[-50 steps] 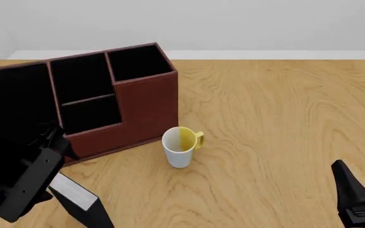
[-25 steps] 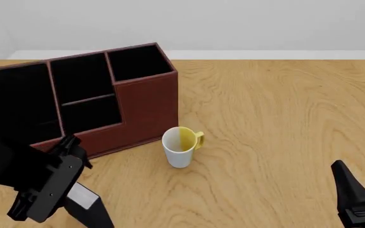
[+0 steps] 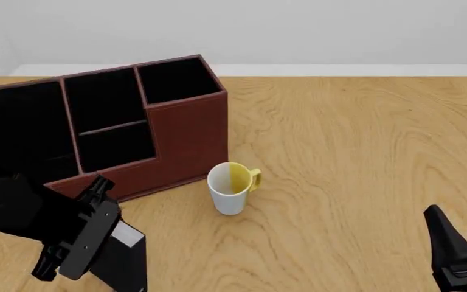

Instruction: Pick up the book and place it in the front compartment of the caddy.

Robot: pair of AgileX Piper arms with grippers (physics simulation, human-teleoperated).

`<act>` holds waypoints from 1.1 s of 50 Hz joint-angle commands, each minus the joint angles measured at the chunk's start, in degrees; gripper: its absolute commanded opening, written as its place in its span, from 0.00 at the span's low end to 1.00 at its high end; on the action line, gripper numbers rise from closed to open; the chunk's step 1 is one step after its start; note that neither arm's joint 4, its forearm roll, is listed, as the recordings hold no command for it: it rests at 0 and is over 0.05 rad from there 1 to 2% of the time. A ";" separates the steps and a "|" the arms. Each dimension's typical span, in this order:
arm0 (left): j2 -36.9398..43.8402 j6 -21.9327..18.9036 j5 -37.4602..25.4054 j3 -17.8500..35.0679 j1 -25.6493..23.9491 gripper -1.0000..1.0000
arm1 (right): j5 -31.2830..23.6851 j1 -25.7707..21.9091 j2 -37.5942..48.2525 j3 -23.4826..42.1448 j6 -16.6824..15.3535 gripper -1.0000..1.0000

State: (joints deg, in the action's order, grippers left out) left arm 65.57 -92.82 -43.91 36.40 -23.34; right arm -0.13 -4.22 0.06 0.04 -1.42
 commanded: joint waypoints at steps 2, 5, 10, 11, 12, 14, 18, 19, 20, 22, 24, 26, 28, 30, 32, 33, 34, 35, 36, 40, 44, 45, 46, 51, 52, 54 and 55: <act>-5.70 12.03 -0.28 -2.98 -12.25 0.00 | 0.07 0.13 0.00 0.01 -0.16 1.00; -6.92 13.44 0.33 -2.86 -13.47 0.00 | 0.11 -0.07 0.00 0.01 -0.17 1.00; -10.32 18.43 -2.25 -1.85 -17.86 0.00 | 0.08 -0.11 0.00 0.01 -0.06 1.00; -10.88 20.51 -2.72 -0.80 -18.94 0.00 | 0.21 -0.26 -0.04 -0.04 -0.07 1.00; -10.88 20.51 -2.74 -0.79 -18.94 0.00 | 0.21 -0.26 -0.04 -0.04 -0.07 1.00; -11.91 18.28 -3.77 -1.51 -17.79 0.00 | 0.20 -0.30 -0.04 -0.04 -0.02 1.00; -14.54 21.74 -6.45 -0.62 -20.23 0.00 | 0.35 -0.27 -0.04 -0.03 -0.09 1.00; -16.18 22.96 -6.67 0.51 -21.78 0.00 | 0.28 -0.21 -0.04 -0.03 0.02 1.00; -16.19 22.96 -6.69 0.52 -21.79 0.00 | 0.28 -0.21 -0.04 -0.03 0.02 1.00; -18.41 22.73 -6.96 3.78 -23.11 0.00 | 0.24 -0.30 -0.04 -0.03 0.18 1.00; -19.45 24.79 -8.23 6.14 -24.52 0.00 | 0.15 -0.28 -0.04 -0.04 0.19 1.00; -21.46 25.71 -9.52 6.91 -25.58 0.00 | 0.19 -0.30 -0.04 -0.03 0.36 1.00; -22.66 27.09 -10.48 8.30 -26.81 0.00 | 0.22 -0.31 -0.04 -0.03 0.34 1.00; -24.18 29.72 -10.13 11.70 -28.51 0.00 | 0.23 -0.41 -0.04 -0.03 0.34 1.00; -25.49 27.79 -10.76 10.36 -28.16 0.00 | 0.37 -0.76 -0.04 -0.02 0.18 1.00; -25.92 26.86 -9.76 10.15 -26.97 0.00 | 0.37 -0.76 -0.04 -0.02 0.18 1.00; -26.15 25.21 -7.89 9.30 -25.26 0.00 | 0.28 -0.69 -0.04 -0.03 0.36 1.00; -25.58 27.35 -8.46 11.61 -24.98 0.00 | 0.34 -0.76 -0.04 -0.02 0.21 1.00; -25.57 27.35 -8.48 11.64 -24.98 0.00 | 0.34 -0.76 -0.04 -0.02 0.21 1.00; -22.78 27.69 -4.29 14.82 -18.12 0.00 | 0.35 -1.19 -0.05 -0.03 -0.29 1.00; -19.98 25.57 -2.55 18.81 -10.98 0.00 | 0.38 -1.22 -0.05 -0.03 -0.49 1.00; -19.45 24.69 -3.04 19.78 -9.46 0.00 | 0.25 -1.09 -0.05 -0.04 -0.33 1.00; -19.44 24.69 -3.05 19.80 -9.46 0.00 | 0.25 -1.09 -0.05 -0.04 -0.33 1.00; -11.31 17.96 2.38 26.16 3.39 0.00 | 0.20 -1.63 -0.05 -0.04 -0.69 1.00; -11.30 17.96 2.38 26.17 3.39 0.00 | 0.20 -1.63 -0.05 -0.04 -0.69 1.00; -10.10 18.57 0.92 29.42 3.83 0.00 | 0.21 -1.67 -0.05 -0.04 -0.67 1.00; -8.84 18.93 -0.60 32.95 4.28 0.00 | 0.19 -1.75 -0.05 -0.04 -0.75 1.00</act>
State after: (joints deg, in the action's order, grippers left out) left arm 50.15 -70.24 -45.92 57.16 -29.24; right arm 0.13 -5.50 0.01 0.01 -1.84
